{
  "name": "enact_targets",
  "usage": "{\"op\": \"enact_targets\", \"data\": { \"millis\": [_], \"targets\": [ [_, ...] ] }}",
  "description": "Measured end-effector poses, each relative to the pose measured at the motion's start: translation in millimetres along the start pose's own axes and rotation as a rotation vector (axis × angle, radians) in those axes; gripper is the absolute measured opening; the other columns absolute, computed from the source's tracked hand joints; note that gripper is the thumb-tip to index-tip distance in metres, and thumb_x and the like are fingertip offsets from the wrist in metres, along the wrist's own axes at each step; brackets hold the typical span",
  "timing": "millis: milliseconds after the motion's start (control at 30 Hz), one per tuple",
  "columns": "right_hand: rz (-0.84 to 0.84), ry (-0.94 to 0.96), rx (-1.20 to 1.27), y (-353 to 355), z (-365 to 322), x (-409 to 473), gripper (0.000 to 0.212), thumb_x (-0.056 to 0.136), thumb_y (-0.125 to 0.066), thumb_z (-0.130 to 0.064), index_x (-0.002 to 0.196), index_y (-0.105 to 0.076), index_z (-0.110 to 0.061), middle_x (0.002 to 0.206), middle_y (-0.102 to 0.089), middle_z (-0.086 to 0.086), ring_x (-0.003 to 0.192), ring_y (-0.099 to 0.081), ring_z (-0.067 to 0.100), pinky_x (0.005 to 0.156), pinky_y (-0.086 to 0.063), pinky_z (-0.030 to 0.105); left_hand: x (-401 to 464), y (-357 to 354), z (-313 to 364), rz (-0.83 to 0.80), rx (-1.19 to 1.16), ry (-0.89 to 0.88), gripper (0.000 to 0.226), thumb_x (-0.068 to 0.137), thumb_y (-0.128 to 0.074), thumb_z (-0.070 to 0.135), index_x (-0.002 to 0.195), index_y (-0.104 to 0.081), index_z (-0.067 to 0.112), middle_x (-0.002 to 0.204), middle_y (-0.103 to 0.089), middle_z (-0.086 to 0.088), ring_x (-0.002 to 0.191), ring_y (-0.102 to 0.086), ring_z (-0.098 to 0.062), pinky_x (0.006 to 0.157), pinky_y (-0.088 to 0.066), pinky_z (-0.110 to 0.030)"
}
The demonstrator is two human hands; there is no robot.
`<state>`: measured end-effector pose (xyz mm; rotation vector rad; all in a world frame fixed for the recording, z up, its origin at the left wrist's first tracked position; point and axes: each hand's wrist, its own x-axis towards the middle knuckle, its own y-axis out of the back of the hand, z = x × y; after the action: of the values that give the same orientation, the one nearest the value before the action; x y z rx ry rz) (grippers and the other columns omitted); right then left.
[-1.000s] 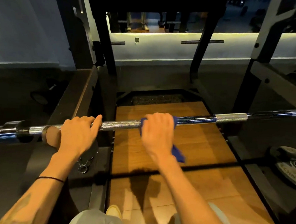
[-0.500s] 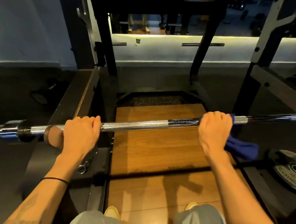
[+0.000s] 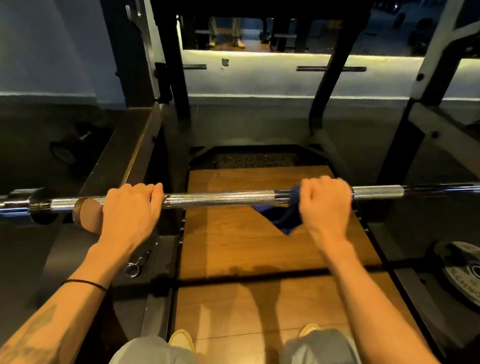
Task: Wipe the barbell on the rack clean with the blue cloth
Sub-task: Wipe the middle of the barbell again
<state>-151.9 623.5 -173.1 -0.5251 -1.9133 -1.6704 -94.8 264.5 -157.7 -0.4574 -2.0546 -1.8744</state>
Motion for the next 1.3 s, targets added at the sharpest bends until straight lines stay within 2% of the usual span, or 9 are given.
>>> {"op": "enact_targets", "data": {
  "millis": [100, 200, 400, 567, 700, 800, 867, 1067, 1300],
  "targets": [
    [0.006, -0.148, -0.107, 9, 91, 0, 0.034, 0.094, -0.037, -0.020, 0.065, -0.052, -0.010, 0.068, -0.054, 0.019, 0.069, -0.052, 0.040, 0.070, -0.040, 0.054, 1, -4, -2, 0.035, -0.075, 0.001, 0.048, 0.105, -0.036, 0.040, 0.068, -0.055, 0.017, 0.060, -0.056, -0.003, 0.056, -0.053, -0.028, 0.057, -0.038, -0.040],
    [0.012, -0.204, -0.114, 0, 95, -1, 0.036, 0.095, -0.034, -0.021, 0.070, -0.056, -0.007, 0.073, -0.058, 0.019, 0.075, -0.054, 0.040, 0.076, -0.039, 0.052, 1, -8, -10, 0.032, -0.207, -0.001, 0.050, 0.104, -0.036, 0.050, 0.074, -0.062, 0.021, 0.065, -0.058, 0.003, 0.062, -0.055, -0.024, 0.064, -0.033, -0.037],
    [-0.054, -0.089, 0.007, 2, -67, -10, 0.037, 0.100, -0.032, -0.030, 0.066, -0.044, -0.019, 0.070, -0.048, 0.003, 0.066, -0.044, 0.028, 0.068, -0.029, 0.045, -6, -9, -14, -0.016, -0.423, 0.022, 0.033, 0.095, -0.043, 0.051, 0.099, -0.065, 0.028, 0.084, -0.054, 0.010, 0.081, -0.046, -0.013, 0.081, -0.026, -0.036],
    [-0.150, 0.149, 0.155, 6, -187, -16, 0.030, 0.099, -0.038, -0.032, 0.080, -0.059, -0.022, 0.079, -0.058, 0.001, 0.074, -0.052, 0.024, 0.073, -0.039, 0.041, -7, -3, -12, -0.046, -0.276, -0.049, 0.023, 0.097, -0.057, 0.033, 0.102, -0.064, 0.012, 0.089, -0.062, -0.007, 0.079, -0.056, -0.030, 0.073, -0.039, -0.043],
    [-0.131, 0.174, 0.112, -2, -114, -2, 0.038, 0.097, -0.039, -0.033, 0.068, -0.058, -0.018, 0.071, -0.061, 0.007, 0.067, -0.055, 0.035, 0.063, -0.033, 0.045, 3, 14, -21, -0.278, -0.193, -0.156, 0.058, 0.098, -0.023, 0.055, 0.124, -0.058, 0.017, 0.097, -0.061, -0.004, 0.084, -0.060, -0.027, 0.071, -0.050, -0.044],
    [-0.106, 0.068, -0.039, -4, -11, 4, 0.036, 0.093, -0.039, -0.027, 0.063, -0.052, -0.015, 0.066, -0.056, 0.014, 0.063, -0.053, 0.038, 0.059, -0.032, 0.049, 19, 26, -25, -0.532, -0.065, -0.207, 0.065, 0.100, -0.028, 0.053, 0.156, -0.021, 0.022, 0.121, -0.056, -0.001, 0.108, -0.059, -0.021, 0.087, -0.049, -0.035],
    [-0.046, 0.000, -0.064, 2, 51, 3, 0.033, 0.094, -0.038, -0.024, 0.065, -0.049, -0.014, 0.067, -0.053, 0.016, 0.066, -0.052, 0.039, 0.064, -0.036, 0.052, 26, 33, -22, -0.589, -0.046, -0.227, 0.054, 0.103, -0.037, 0.045, 0.151, -0.032, 0.021, 0.119, -0.052, 0.002, 0.111, -0.059, -0.019, 0.086, -0.046, -0.029],
    [0.068, -0.258, -0.100, -5, 73, -2, 0.040, 0.098, -0.033, -0.021, 0.074, -0.059, -0.005, 0.077, -0.058, 0.019, 0.079, -0.050, 0.037, 0.082, -0.036, 0.051, 7, 24, -19, -0.360, -0.190, -0.139, 0.027, 0.100, -0.052, 0.031, 0.124, -0.056, 0.019, 0.106, -0.058, 0.000, 0.096, -0.060, -0.021, 0.072, -0.038, -0.029],
    [-0.173, 0.052, -0.043, 13, -138, -7, 0.037, 0.094, -0.028, -0.030, 0.068, -0.054, -0.025, 0.069, -0.056, 0.002, 0.063, -0.051, 0.027, 0.062, -0.033, 0.041, -20, 9, -7, -0.017, -0.299, -0.049, 0.031, 0.081, -0.077, 0.012, 0.109, -0.066, 0.009, 0.097, -0.066, -0.009, 0.088, -0.062, -0.030, 0.077, -0.051, -0.044]
  ]
}}
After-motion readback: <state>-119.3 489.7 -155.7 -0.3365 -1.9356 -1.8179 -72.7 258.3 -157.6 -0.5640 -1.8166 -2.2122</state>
